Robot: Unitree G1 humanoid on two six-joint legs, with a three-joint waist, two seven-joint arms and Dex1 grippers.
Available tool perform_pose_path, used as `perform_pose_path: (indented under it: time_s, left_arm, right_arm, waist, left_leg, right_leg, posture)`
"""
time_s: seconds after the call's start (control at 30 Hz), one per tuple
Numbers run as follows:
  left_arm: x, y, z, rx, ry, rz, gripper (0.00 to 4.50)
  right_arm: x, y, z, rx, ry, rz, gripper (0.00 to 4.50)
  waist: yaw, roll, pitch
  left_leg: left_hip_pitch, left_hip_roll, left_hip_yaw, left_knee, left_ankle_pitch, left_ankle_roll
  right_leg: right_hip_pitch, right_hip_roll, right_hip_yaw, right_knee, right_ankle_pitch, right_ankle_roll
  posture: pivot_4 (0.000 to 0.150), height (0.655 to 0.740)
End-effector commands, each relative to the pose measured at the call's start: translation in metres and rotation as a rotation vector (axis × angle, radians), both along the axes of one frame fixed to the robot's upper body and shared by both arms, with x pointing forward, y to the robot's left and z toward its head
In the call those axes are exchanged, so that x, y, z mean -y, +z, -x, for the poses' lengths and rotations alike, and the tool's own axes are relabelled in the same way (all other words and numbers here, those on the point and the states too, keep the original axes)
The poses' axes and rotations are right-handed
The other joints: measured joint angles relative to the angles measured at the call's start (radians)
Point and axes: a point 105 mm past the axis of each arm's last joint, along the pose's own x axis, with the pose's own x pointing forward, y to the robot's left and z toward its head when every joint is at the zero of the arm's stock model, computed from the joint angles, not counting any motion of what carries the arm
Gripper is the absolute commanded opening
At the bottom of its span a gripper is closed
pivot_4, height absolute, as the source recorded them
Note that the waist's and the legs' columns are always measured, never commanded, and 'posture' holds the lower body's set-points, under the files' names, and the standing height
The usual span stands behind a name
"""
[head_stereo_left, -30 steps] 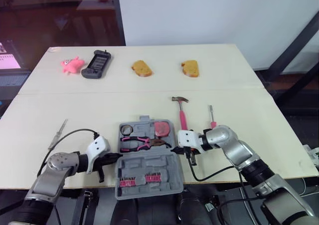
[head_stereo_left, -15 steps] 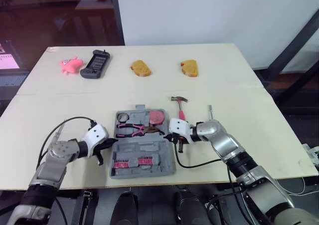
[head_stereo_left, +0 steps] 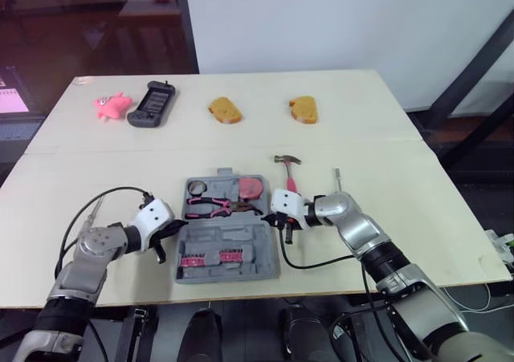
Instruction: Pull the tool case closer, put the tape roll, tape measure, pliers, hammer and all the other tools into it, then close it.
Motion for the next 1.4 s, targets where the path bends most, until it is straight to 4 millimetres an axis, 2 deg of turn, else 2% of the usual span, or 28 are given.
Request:
perform_pose_path:
  time_s: [0.03,0.23,1.03,1.4]
  left_arm:
    - [0.026,0.005,0.004,0.020,-0.086,0.054,0.04]
    - [0.020,0.007,-0.006,0.048,-0.052,0.039,0.04]
    - [0.059,-0.001,-0.003,0.012,-0.146,0.112,0.04]
    - [0.064,-0.004,0.000,-0.002,-0.163,0.117,0.04]
  right_arm:
    - [-0.015,0.000,0.002,0.005,0.020,-0.026,0.00]
    - [-0.013,-0.001,0.001,0.002,0.018,-0.016,0.00]
    - [0.005,-0.006,0.007,-0.033,-0.014,0.008,0.00]
    - [0.008,-0.009,0.014,-0.053,-0.023,0.013,0.00]
  waist:
    - [0.000,0.000,0.000]
    - [0.002,0.000,0.000]
    - [0.022,0.001,-0.001]
    - [0.029,0.001,-0.001]
  left_leg:
    - [0.000,0.000,0.000,0.000,0.000,0.000]
    - [0.000,0.000,0.000,0.000,0.000,0.000]
    - [0.000,-0.001,0.000,0.002,0.000,0.000]
    - [0.000,-0.001,0.000,0.002,0.000,0.000]
  right_leg:
    - [0.000,0.000,0.000,0.000,0.000,0.000]
    - [0.000,0.000,0.000,0.000,0.000,0.000]
    - [0.003,-0.001,0.000,-0.001,0.000,0.000]
    - [0.003,-0.002,0.000,-0.002,-0.002,-0.002]
  posture:
    - [0.150,0.7238]
    - [0.150,0.7238]
    - [0.150,0.7238]
    - [0.150,0.7238]
